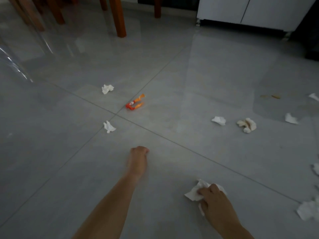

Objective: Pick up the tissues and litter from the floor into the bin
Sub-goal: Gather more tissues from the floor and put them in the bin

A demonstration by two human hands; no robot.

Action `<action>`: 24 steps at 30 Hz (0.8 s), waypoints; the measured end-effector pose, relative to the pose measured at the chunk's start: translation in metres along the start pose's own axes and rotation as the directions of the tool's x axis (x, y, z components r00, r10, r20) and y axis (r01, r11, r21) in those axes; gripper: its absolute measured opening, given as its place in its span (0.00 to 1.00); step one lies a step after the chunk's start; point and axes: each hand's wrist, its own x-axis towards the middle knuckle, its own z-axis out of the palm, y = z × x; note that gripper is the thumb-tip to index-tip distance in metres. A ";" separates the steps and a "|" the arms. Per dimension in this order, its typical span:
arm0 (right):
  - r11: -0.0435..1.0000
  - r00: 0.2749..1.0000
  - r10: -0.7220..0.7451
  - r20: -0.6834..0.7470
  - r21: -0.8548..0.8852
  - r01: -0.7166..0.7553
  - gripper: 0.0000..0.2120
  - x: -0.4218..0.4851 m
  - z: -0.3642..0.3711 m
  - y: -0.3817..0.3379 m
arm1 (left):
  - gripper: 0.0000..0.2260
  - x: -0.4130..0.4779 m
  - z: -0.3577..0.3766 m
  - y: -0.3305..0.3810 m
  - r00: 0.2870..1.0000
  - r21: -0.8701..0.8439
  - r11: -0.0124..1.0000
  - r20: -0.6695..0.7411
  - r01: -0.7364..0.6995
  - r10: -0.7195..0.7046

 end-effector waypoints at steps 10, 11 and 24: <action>0.995 0.999 0.043 -0.031 0.086 -0.040 0.15 -0.015 0.007 -0.004 | 0.12 0.005 -0.011 -0.019 0.997 0.190 0.981 -0.060 -0.036 0.048; 0.994 0.998 0.061 -0.014 0.091 -0.059 0.14 -0.017 0.006 -0.005 | 0.12 0.004 -0.010 -0.018 0.999 0.196 0.980 -0.041 -0.021 0.030; 0.618 0.964 0.226 -0.142 0.786 -0.029 0.14 -0.020 -0.026 -0.047 | 0.01 -0.106 0.004 0.079 0.848 -0.748 0.407 0.505 0.524 -0.164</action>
